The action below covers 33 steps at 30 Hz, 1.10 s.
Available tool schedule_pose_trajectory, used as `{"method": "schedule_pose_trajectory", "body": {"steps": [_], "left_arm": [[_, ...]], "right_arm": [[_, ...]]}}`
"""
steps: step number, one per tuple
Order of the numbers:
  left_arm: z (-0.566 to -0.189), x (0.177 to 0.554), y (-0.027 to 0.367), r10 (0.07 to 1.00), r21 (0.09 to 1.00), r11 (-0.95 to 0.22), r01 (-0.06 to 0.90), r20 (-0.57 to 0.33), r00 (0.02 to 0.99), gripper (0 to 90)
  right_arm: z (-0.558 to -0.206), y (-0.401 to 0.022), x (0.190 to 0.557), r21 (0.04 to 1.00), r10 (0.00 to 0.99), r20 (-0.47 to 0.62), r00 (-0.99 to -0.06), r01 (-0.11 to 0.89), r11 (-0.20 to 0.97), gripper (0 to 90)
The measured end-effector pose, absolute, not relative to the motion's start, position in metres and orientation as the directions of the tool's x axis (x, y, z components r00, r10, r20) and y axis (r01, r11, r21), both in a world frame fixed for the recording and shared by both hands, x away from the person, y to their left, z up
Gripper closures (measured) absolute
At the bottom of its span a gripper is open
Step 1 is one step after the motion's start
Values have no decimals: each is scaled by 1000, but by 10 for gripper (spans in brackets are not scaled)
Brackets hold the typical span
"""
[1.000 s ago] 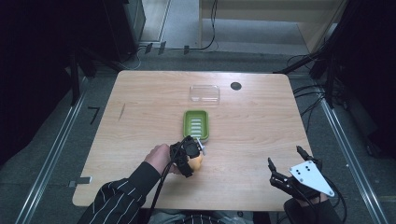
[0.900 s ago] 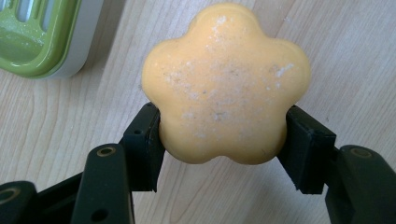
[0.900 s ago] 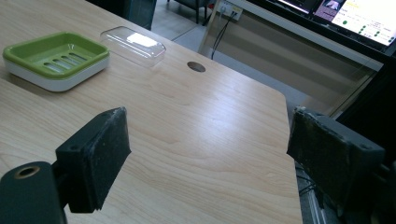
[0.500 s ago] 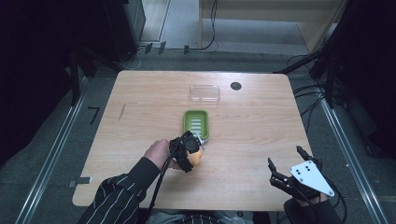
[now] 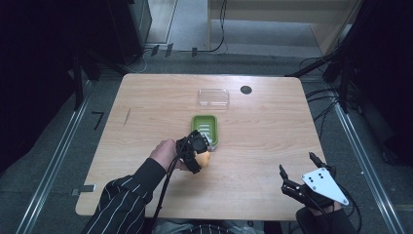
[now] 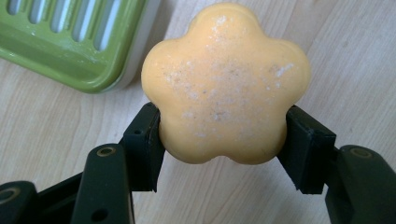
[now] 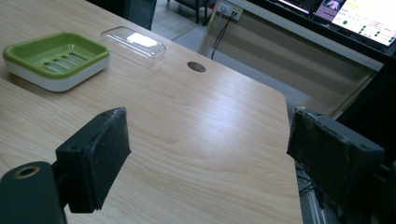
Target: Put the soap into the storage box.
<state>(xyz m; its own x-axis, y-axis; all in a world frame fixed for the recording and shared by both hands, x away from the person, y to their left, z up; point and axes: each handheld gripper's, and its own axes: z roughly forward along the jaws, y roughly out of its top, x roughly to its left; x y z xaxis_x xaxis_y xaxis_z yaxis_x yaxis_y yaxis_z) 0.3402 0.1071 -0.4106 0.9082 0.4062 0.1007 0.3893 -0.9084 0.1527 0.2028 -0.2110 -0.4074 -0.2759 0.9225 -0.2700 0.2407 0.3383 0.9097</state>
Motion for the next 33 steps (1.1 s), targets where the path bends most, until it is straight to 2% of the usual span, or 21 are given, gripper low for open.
{"method": "schedule_pose_trajectory", "body": {"steps": [33], "left_arm": [[-394, 364, 106, 411, 176, -905, 388, 120, 904, 395]], "right_arm": [[-407, -211, 203, 909, 922, -270, -277, 242, 339, 134]]}}
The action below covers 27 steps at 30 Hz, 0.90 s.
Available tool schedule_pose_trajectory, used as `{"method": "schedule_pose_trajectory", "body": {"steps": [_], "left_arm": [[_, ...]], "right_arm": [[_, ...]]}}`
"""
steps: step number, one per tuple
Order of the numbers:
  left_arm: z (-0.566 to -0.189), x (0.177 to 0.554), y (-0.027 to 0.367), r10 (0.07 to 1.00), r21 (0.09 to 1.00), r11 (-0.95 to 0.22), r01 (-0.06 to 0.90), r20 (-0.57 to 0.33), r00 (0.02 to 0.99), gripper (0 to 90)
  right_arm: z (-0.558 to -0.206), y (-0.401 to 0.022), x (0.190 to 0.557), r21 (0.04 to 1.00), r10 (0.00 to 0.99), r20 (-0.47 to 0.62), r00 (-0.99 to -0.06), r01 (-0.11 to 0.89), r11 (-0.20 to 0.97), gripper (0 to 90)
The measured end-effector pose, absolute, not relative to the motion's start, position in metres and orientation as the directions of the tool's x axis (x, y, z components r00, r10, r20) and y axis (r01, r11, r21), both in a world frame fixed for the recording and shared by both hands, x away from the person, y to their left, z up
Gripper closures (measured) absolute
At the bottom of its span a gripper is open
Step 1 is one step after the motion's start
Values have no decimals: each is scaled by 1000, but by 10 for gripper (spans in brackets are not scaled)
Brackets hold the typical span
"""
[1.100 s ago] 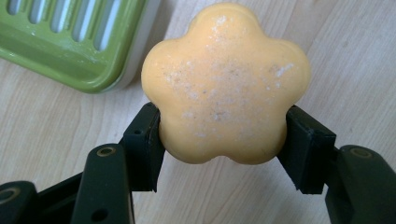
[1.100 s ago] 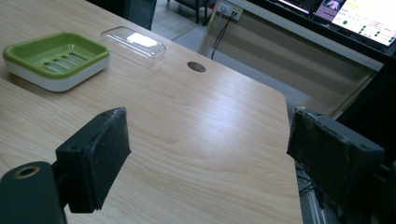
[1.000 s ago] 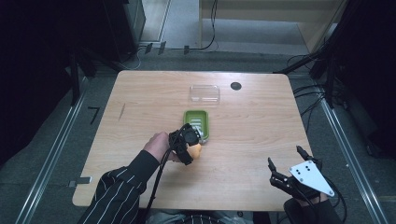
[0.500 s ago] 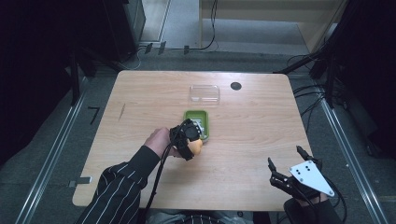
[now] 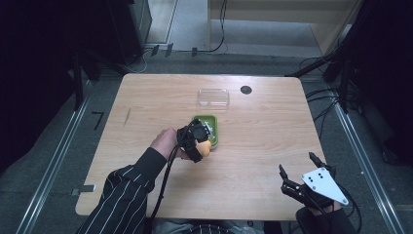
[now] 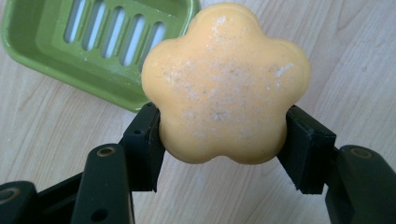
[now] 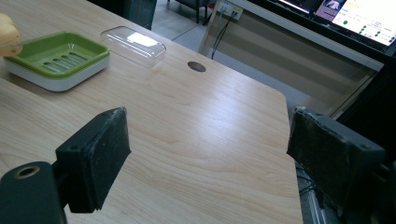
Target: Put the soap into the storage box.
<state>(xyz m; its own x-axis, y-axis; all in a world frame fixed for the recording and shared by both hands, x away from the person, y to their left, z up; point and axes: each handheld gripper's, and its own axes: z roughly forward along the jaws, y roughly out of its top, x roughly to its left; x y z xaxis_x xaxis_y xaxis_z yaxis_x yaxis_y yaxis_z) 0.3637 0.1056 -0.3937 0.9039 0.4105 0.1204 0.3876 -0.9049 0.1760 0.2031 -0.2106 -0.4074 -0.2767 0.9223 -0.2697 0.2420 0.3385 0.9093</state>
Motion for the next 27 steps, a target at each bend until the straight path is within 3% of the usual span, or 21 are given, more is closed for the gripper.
{"method": "schedule_pose_trajectory", "body": {"steps": [27], "left_arm": [[-380, 386, 106, 427, 207, -894, 397, 123, 896, 395]], "right_arm": [[-407, -211, 203, 909, 922, -271, -278, 240, 340, 134]]}}
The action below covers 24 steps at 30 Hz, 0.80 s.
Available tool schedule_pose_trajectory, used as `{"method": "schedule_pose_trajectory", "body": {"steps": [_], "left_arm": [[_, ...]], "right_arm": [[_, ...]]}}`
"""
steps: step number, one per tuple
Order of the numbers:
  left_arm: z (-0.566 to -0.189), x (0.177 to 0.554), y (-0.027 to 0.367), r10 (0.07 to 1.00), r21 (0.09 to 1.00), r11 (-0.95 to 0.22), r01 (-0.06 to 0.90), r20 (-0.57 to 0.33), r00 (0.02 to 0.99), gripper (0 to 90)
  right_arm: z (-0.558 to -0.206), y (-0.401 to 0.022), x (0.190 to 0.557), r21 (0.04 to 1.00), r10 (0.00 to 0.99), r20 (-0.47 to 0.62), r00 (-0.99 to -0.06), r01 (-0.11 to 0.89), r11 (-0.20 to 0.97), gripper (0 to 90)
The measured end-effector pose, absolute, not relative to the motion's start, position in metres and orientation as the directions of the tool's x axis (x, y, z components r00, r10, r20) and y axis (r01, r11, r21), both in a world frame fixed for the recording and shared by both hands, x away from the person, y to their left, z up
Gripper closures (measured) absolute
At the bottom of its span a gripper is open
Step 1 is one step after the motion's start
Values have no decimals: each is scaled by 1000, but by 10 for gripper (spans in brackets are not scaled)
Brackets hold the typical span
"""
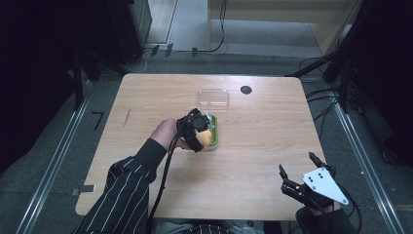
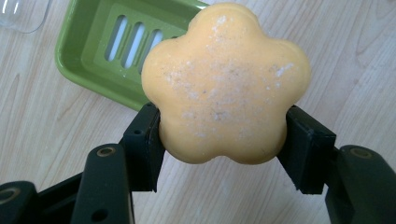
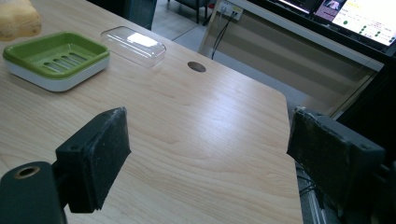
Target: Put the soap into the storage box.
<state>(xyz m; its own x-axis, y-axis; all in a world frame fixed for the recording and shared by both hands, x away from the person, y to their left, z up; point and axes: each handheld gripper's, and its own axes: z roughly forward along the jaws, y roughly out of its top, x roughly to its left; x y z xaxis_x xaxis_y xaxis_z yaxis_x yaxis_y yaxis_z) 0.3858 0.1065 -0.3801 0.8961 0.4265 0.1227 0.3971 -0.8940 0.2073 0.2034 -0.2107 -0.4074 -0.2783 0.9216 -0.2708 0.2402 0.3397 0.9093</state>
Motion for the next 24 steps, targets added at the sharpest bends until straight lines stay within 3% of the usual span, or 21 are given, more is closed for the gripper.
{"method": "schedule_pose_trajectory", "body": {"steps": [24], "left_arm": [[-375, 404, 108, 442, 227, -884, 408, 129, 888, 395]], "right_arm": [[-408, -211, 204, 909, 920, -274, -279, 239, 343, 133]]}}
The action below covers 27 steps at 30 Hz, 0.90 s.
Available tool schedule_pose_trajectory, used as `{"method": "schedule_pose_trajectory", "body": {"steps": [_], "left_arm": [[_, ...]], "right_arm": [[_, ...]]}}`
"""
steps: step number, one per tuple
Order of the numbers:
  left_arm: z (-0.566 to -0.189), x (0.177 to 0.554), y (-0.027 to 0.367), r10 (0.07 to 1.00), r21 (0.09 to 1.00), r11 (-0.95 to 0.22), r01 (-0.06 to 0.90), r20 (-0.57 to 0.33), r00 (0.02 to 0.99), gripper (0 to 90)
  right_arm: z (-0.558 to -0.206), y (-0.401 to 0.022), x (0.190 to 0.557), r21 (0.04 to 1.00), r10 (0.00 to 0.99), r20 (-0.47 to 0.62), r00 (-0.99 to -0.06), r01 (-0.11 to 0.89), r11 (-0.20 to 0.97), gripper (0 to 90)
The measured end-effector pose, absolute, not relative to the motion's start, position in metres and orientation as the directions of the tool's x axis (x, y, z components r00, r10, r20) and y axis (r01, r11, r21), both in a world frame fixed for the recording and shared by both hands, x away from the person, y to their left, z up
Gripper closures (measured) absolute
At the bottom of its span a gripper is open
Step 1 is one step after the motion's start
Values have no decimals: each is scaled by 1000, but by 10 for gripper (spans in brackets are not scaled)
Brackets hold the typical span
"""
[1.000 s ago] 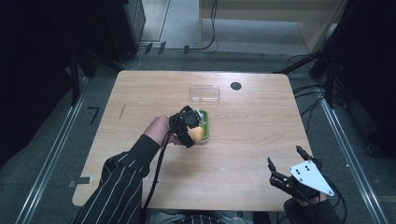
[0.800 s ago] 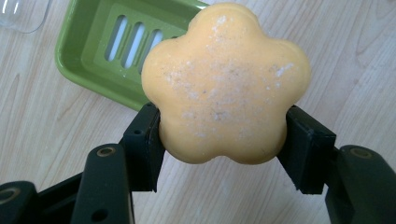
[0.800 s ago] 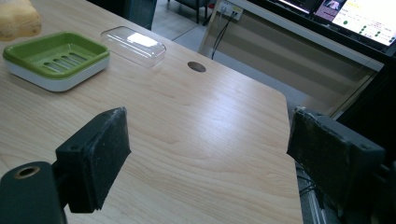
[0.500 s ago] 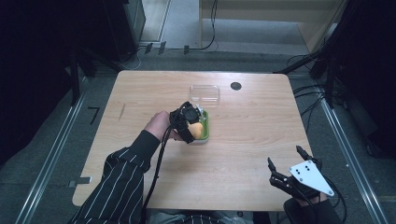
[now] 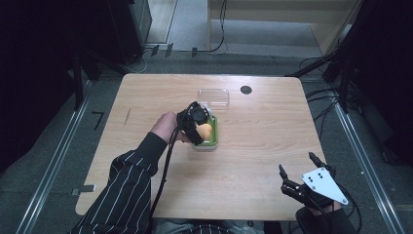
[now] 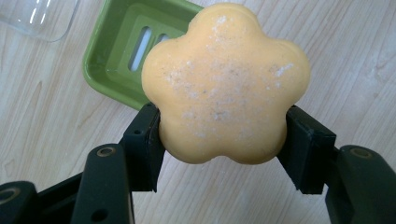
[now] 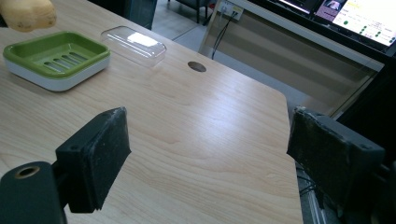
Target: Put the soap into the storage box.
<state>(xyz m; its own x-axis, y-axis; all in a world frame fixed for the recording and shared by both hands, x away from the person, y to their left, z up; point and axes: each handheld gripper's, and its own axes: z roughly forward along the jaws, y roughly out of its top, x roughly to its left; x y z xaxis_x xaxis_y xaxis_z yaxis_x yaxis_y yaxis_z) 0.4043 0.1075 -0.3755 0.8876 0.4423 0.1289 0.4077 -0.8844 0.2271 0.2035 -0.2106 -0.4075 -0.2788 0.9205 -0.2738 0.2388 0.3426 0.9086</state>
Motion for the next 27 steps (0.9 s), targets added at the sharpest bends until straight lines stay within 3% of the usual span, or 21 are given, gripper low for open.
{"method": "schedule_pose_trajectory", "body": {"steps": [27], "left_arm": [[-396, 433, 105, 458, 218, -878, 426, 122, 881, 394]], "right_arm": [[-408, -211, 203, 909, 922, -271, -277, 240, 340, 133]]}}
